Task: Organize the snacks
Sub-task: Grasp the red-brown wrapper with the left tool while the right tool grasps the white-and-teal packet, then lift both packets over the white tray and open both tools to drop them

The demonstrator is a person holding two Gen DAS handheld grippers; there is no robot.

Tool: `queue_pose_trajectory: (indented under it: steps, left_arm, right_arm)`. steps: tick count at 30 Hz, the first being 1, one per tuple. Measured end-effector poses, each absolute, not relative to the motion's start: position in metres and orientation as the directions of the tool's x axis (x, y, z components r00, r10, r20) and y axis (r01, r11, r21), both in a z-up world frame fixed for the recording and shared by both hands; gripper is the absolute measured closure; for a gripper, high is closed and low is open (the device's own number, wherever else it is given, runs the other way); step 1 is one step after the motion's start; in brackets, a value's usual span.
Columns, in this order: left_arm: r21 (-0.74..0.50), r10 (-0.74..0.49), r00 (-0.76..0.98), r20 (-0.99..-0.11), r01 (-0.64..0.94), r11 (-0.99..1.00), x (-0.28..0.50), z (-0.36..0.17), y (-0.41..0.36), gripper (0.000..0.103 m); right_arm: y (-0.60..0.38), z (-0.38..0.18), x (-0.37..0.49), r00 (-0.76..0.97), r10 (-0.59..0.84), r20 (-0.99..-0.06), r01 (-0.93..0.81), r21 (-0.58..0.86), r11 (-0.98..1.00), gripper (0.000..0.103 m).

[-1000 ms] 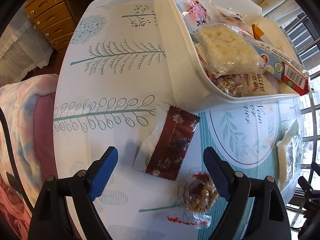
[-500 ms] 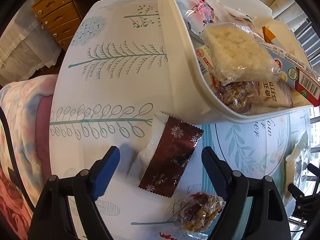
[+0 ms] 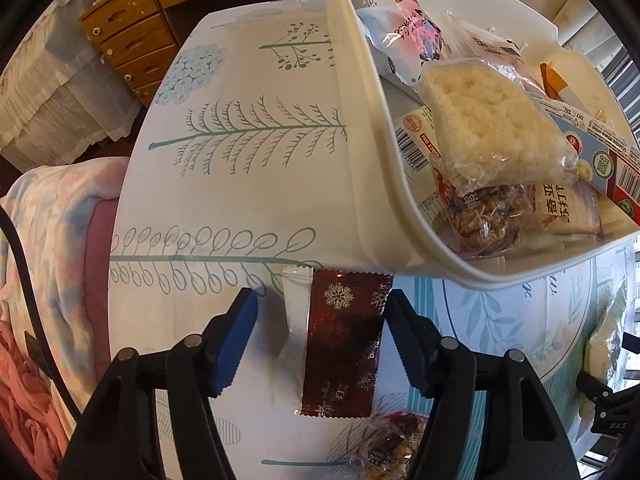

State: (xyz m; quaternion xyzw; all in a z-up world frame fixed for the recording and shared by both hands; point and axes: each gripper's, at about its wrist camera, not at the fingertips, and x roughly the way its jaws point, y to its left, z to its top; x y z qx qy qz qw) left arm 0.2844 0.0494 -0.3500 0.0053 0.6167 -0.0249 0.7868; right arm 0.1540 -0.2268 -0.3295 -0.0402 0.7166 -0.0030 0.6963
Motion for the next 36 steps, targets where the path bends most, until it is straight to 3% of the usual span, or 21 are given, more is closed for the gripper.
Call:
queue_pose_trajectory:
  steps: [3, 11, 21, 31, 36]
  left_arm:
    - [-0.023, -0.031, 0.252, -0.967, 0.035, 0.999, 0.284, -0.347, 0.048, 0.053]
    - [-0.025, -0.028, 0.253, -0.967, 0.015, 1.000, 0.279, -0.343, 0.049, 0.054]
    - [-0.080, -0.077, 0.211, -0.974, -0.005, 0.997, 0.267, -0.339, 0.059, 0.057]
    - [-0.095, -0.095, 0.240, -0.966, 0.012, 0.995, 0.240, -0.300, 0.080, 0.060]
    - [-0.119, -0.119, 0.283, -0.952, 0.017, 0.993, 0.223, -0.267, 0.089, 0.061]
  right_arm:
    - [-0.236, -0.334, 0.162, -0.042, -0.029, -0.999, -0.066, -0.026, 0.997, 0.000]
    - [-0.249, -0.336, 0.176, -0.087, -0.014, -0.996, -0.056, -0.009, 0.998, 0.000]
    - [-0.246, -0.335, 0.191, -0.111, 0.006, -0.994, 0.032, 0.003, 0.999, 0.010]
    - [-0.269, -0.312, 0.173, -0.086, 0.273, -0.958, 0.314, 0.234, 0.920, 0.012]
    - [-0.263, -0.284, 0.163, -0.035, 0.358, -0.933, 0.323, 0.329, 0.887, 0.012]
